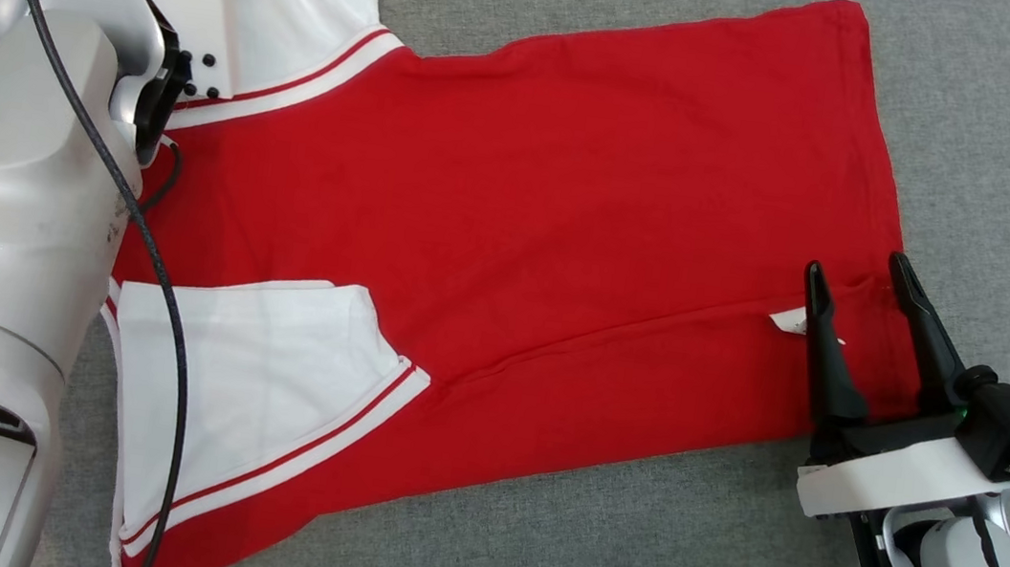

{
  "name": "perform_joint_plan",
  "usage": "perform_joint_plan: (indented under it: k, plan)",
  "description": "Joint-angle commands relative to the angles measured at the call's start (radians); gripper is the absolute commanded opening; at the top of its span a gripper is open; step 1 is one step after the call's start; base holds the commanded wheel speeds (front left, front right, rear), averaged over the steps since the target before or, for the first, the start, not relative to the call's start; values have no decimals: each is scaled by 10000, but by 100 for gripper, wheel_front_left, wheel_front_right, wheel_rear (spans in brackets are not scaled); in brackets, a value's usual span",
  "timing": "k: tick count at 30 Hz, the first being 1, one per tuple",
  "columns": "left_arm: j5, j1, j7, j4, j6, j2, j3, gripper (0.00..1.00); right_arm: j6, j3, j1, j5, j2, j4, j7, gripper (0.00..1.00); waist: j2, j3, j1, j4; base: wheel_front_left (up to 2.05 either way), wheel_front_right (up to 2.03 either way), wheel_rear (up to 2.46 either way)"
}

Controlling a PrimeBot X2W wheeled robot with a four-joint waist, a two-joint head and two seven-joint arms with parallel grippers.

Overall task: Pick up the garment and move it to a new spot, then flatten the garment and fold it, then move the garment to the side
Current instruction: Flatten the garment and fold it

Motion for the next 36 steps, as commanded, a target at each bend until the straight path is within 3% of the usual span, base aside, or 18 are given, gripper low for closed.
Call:
perform_joint_plan:
  k: [1,6,7,8,10,12,19,24,29,36]
  plan:
    - [79,-186,57,123,10,77,-53,100,-2,-39,63,-30,2,-85,-14,100,0,72,0,-130,0,0,0]
    - [93,-258,228,488,7,240,-158,98,-2,-51,98,11,82,-115,-14,100,0,54,0,-312,0,0,0]
    - [71,-249,260,536,50,244,-162,84,-2,-37,96,11,79,-108,-14,100,0,43,0,-333,0,0,0]
    - [47,-236,264,573,83,253,-166,62,-2,-31,94,16,80,-97,-14,100,0,30,0,-352,0,0,0]
    - [46,-212,270,625,95,322,-195,35,-2,-19,98,25,94,-78,-14,100,0,12,0,-385,0,0,0]
    - [43,-209,242,661,75,356,-231,0,-2,5,94,21,93,-78,-14,100,0,8,0,-402,0,0,0]
    - [-65,-408,-129,681,-178,314,-259,0,-2,-11,-319,356,64,-114,-14,100,0,-38,0,-303,0,0,0]
    - [-259,-646,-356,675,-447,169,-212,0,-2,133,-1587,1241,-252,896,118,100,0,-45,0,-138,0,0,0]
    - [-362,-833,-516,667,-705,83,-257,0,-2,375,-3507,2017,-652,2323,1587,100,0,7,0,12,0,0,0]
    - [-363,-1047,-740,629,-892,-19,-441,0,-2,623,-5786,1989,-845,4326,3748,100,0,97,0,259,0,0,0]
